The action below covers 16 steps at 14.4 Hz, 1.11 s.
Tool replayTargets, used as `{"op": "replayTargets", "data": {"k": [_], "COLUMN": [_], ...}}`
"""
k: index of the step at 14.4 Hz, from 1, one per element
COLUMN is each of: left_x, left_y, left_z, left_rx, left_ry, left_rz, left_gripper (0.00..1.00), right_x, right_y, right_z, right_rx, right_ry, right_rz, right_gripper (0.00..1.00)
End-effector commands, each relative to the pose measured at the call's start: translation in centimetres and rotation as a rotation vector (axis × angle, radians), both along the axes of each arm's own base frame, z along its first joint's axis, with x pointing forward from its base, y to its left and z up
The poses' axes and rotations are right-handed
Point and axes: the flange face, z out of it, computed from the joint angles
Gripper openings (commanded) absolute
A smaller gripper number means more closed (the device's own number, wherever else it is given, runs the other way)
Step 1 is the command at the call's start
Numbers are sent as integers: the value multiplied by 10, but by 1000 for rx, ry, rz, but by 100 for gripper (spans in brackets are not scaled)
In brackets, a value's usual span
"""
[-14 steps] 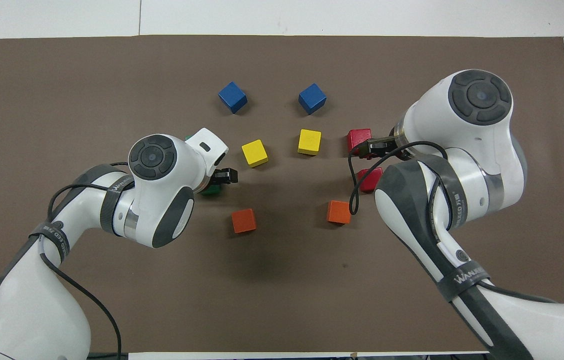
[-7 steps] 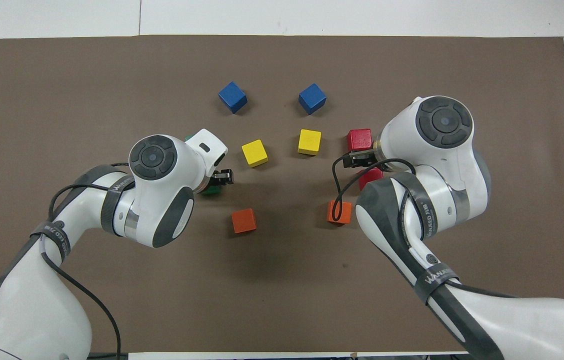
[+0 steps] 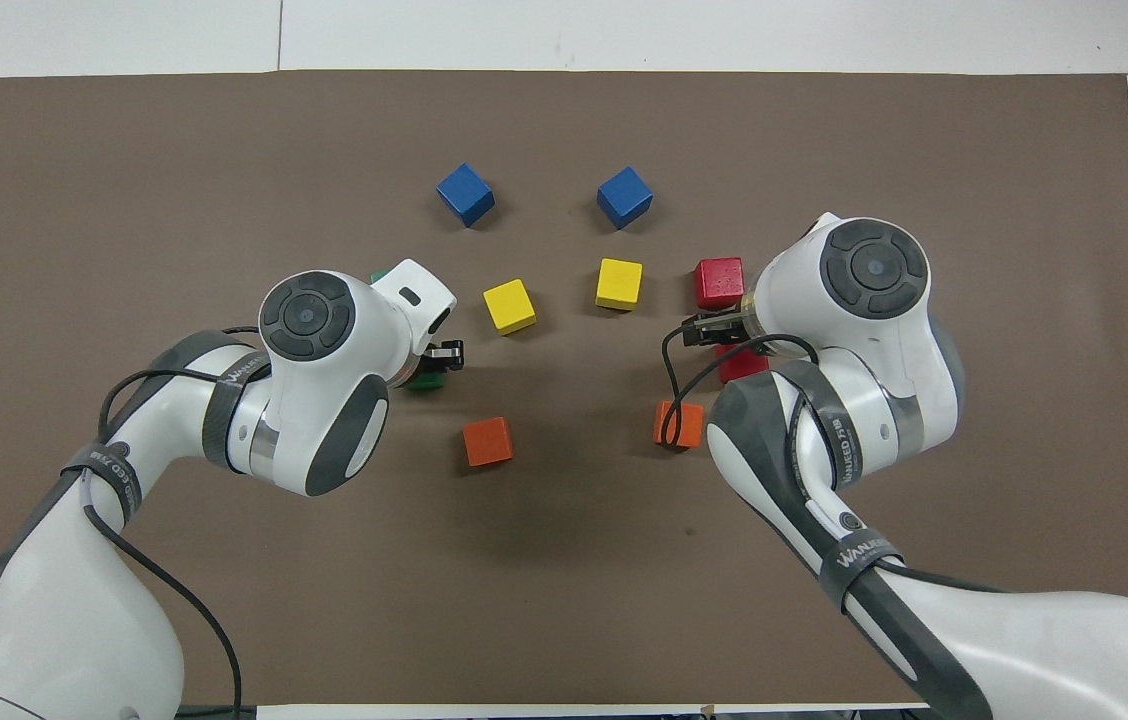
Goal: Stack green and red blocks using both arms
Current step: 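Carry the green block toward the table edge with the left gripper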
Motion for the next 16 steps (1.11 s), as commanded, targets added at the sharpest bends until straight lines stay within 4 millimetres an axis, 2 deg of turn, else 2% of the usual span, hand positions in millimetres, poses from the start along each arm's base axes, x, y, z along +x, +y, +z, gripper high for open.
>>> {"op": "replayTargets", "data": {"k": [1,2,4,6,9,11,13,16], "left_x": [9,12,17,22,23,20,15,4], "left_y": [37,54,101,163,252,300,332,363], "left_z": [48,64,93,108,106,102,100,74], "left_rx": [2,0,1,12,18,17,16,20], "left_ry": [-6,-12,-11,8,35,36,38,19], "left_rz": [49,67,117,84,12,-24,-25,-18], "left_gripper": [0,0,0,0,0,0,0,0], "right_x": [0,0,-3,-7,-7,-7,-7,-7], "right_y": [-9,-10,-12,-12,-14,-14,-15,-15], "right_z": [-2,-2,-7,-15,-22,-23,-26,-34], "right_rx": [3,3,0,6,9,8,7,3], "right_ry": [-11,-10,-3,-19,-28,-28,-23,-10], "right_rz": [20,19,15,13,12,16,15,10], "right_gripper": [100,100,100,100,100,100,100,99]}}
